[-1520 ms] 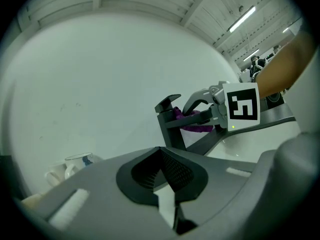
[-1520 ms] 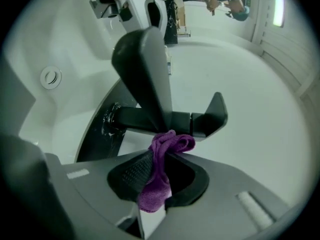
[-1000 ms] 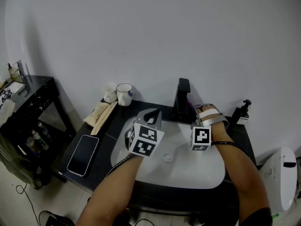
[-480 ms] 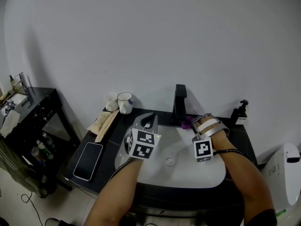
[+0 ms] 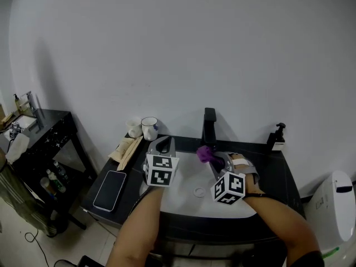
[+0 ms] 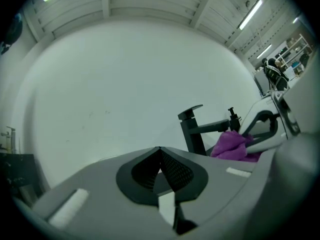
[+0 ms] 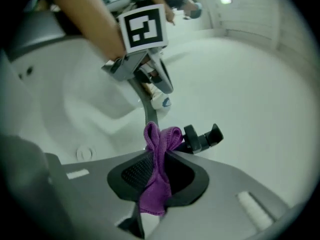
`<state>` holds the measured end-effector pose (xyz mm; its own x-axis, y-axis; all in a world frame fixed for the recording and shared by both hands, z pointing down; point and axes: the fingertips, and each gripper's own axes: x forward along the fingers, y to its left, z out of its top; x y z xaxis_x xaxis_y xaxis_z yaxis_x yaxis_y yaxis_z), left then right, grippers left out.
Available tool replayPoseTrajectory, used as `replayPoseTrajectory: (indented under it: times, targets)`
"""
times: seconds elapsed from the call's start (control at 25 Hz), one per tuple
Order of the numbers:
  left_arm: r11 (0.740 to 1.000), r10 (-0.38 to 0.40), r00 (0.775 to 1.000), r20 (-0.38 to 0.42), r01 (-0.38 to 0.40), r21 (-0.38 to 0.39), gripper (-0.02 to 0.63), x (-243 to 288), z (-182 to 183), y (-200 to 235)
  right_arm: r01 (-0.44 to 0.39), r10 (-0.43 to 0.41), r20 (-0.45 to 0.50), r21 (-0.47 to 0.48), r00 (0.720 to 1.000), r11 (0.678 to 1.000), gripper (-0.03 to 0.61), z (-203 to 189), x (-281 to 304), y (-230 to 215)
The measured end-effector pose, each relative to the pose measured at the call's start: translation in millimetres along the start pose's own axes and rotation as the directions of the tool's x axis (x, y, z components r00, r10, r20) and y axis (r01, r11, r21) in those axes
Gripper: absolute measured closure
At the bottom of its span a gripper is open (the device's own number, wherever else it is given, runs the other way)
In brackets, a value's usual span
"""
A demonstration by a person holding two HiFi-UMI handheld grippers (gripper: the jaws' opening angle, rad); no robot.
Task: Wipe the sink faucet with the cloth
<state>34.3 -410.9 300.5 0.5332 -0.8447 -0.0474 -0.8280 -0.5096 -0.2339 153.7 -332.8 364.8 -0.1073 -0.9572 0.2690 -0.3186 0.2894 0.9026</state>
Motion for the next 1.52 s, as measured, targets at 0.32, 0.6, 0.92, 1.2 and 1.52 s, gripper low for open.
replayPoseTrajectory:
  times: [0.32,0.6,0.92,1.2,1.52]
  targets:
    - [0.982,0.186,0.962,0.199,-0.180,-0.049,0.597,-59.8,49.7,49.9,-0.081,0.001,0.103,0.773,0.995,0.629,0.506,54.2,35.0,3.2]
    - [0.966,0.256,0.939,0.231,-0.243,-0.085,0.597,-70.4,49.7,68.9,-0.135,-0.250,0.078,0.966,0.965,-0.221,0.508,46.0,65.8,-26.7]
    - [0.923,0.340,0.908,0.244,-0.271,-0.273,0.597,-86.6,47.5,103.7,-0.168,-0.494,-0.067,0.894,0.867,-0.415,0.508,48.0,75.0,-84.2]
    - [0.924,0.330,0.905,0.268,-0.251,-0.289,0.597,-87.5,51.9,100.6,-0.171,-0.542,-0.163,0.841,0.824,-0.513,0.508,41.3,88.0,-113.1]
    - [0.911,0.299,0.912,0.281,-0.185,-0.367,0.597,-85.7,52.4,99.7,-0.114,-0.511,-0.257,0.802,0.820,-0.587,0.508,17.9,106.4,-94.6]
